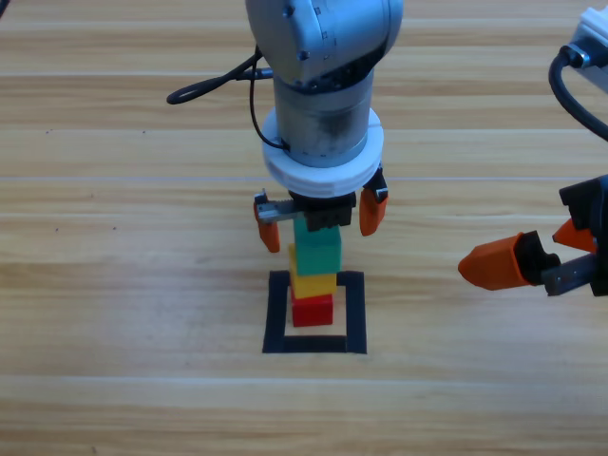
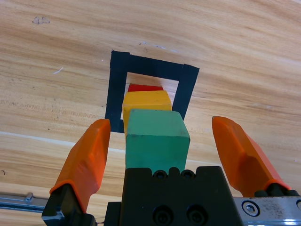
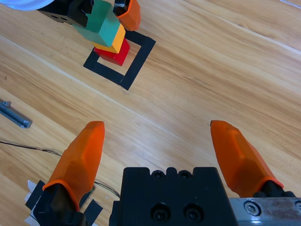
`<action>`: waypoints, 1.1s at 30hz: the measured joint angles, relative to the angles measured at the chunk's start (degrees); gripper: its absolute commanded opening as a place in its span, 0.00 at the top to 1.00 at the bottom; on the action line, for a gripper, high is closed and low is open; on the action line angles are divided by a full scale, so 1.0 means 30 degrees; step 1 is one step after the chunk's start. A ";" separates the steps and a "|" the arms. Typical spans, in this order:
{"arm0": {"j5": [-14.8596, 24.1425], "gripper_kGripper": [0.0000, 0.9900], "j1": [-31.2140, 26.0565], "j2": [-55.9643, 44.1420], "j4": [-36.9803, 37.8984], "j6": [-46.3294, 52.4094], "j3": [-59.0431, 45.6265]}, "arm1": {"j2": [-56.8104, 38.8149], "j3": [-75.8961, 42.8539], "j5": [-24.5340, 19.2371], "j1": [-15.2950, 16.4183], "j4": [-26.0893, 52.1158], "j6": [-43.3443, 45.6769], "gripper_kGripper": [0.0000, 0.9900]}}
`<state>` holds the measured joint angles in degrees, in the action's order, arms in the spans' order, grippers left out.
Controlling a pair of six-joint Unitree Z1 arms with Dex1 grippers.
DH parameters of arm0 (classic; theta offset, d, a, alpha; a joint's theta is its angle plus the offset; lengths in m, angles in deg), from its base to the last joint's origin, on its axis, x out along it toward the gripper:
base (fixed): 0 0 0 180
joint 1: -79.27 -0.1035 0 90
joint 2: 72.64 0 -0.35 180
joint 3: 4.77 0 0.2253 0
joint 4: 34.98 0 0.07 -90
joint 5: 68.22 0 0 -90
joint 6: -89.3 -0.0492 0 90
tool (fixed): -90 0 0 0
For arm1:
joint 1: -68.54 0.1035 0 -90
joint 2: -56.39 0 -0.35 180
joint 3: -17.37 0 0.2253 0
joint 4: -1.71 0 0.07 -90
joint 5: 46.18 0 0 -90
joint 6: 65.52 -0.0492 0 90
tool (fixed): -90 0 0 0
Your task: Stack the blocks in the rectangular block: red at the bottom, yellow in the middle, green on top
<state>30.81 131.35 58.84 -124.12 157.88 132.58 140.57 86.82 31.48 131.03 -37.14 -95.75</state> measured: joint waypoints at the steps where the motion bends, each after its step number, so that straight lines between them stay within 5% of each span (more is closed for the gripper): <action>1: 0.0000 0.07 0.0000 0.0000 0.0000 0.0000 0.0000 | 0.0000 0.0000 0.0000 0.0000 0.0000 0.0000 0.00; 7: 0.0178 0.05 0.0001 -0.0101 0.0000 0.0000 -0.0001 | 0.0000 0.0000 0.0001 0.0000 0.0000 0.0000 0.00; 19: 0.6062 0.00 0.3317 -0.5721 0.0236 0.0049 -0.4246 | 0.0001 0.0000 0.0001 0.0000 0.0000 0.0004 0.00; 26: 0.7527 0.00 0.6003 -0.8363 0.4322 0.0361 -1.0920 | 0.0003 0.0000 0.0001 0.0000 0.0000 0.0005 0.00; 33: 0.8058 0.00 0.6489 -1.1456 0.7302 -0.0152 -1.5878 | 0.0005 0.0000 0.0001 0.0000 0.0000 0.0010 0.00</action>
<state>54.98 150.82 24.48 -102.21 157.43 84.94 140.58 86.82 31.48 131.03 -37.14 -95.73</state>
